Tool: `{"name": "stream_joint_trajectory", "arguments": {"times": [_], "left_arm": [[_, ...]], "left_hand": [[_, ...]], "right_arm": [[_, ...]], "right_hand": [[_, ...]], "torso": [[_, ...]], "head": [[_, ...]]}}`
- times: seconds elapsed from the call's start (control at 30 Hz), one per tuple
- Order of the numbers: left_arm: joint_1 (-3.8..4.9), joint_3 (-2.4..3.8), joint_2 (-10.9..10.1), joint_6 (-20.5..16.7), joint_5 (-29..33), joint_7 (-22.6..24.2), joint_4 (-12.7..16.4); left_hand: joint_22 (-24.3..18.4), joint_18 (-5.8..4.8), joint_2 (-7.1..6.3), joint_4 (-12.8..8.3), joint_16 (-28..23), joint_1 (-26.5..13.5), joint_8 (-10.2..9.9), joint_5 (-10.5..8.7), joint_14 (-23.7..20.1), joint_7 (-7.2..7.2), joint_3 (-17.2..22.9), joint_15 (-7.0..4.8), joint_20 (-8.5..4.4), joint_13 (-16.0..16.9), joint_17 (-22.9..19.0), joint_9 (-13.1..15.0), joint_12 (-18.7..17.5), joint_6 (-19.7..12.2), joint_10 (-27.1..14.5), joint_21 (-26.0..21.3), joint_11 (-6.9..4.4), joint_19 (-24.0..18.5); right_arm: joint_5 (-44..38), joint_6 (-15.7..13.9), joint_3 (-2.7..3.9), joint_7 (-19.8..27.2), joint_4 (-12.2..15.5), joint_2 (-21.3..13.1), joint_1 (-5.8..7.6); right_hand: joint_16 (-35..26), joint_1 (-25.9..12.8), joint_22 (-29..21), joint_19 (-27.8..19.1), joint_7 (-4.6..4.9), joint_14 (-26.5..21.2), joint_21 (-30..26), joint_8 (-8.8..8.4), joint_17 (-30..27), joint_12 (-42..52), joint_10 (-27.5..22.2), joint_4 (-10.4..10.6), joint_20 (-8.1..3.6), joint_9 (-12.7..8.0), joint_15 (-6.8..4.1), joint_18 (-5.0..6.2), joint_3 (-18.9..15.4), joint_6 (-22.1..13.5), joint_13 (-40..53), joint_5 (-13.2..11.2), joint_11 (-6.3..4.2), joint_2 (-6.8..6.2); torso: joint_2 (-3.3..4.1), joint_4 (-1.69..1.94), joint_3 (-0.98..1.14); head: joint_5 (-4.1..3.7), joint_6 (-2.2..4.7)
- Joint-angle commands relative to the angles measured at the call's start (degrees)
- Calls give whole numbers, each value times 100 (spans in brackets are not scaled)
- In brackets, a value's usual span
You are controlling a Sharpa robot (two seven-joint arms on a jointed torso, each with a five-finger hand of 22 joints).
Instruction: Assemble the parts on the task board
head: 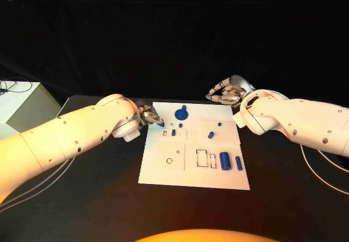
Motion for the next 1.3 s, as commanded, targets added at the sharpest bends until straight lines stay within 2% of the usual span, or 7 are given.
{"name": "stream_joint_trajectory", "arguments": {"times": [0.03,0.27,0.4,0.67,1.3], "left_arm": [[-37,-14,35,-146,-157,1,-13],[-103,-94,108,-96,-176,-11,-114],[-146,-119,152,-96,-191,-13,-158],[-181,-130,218,-8,-228,-24,-249],[-221,-148,301,303,-350,-58,-347]], "left_hand": [[227,-34,33,-654,29,-13,436,23,580,-198,629,-42,-22,5,1493,431,20,221,53,10,-13,34],[229,-35,34,-654,27,-13,437,24,579,-200,630,-43,-23,-3,1490,432,14,223,52,10,-15,35],[229,-35,34,-654,27,-13,437,24,579,-200,630,-43,-23,-3,1490,432,14,223,52,10,-15,35],[227,-34,38,-652,24,-13,439,26,577,-202,633,-47,-26,-13,1482,434,6,223,51,9,-17,34],[227,-34,42,-653,26,-11,440,26,579,-206,640,-54,-34,-35,1487,439,-13,219,48,9,-22,36]], "right_arm": [[-18,63,2,48,5,6,-7],[-17,64,2,52,8,11,-11],[-17,65,2,54,9,17,-12],[-17,70,2,55,11,20,-12],[-17,78,2,50,19,8,-13]], "right_hand": [[-18,-67,1405,531,0,574,-34,32,1418,-21,254,-8,-28,10,-17,4,31,-52,1184,23,-25,12],[-18,-67,1405,531,0,574,-34,32,1418,-21,254,-8,-28,10,-17,4,31,-52,1184,23,-25,12],[-18,-67,1405,531,0,574,-34,32,1418,-21,254,-8,-28,10,-17,4,31,-52,1184,23,-25,12],[-20,-71,1403,530,-1,573,-37,34,1415,-21,254,-11,-29,14,-18,4,42,-54,1183,25,-26,12],[-20,-71,1403,530,-1,573,-37,34,1415,-21,254,-11,-29,14,-18,4,42,-54,1183,25,-26,12]], "torso": [[11,-4,4],[20,0,1],[25,-5,2],[29,-5,9],[31,-9,7]], "head": [[5,-9],[5,-29],[6,-35],[0,-55],[-18,-93]]}}
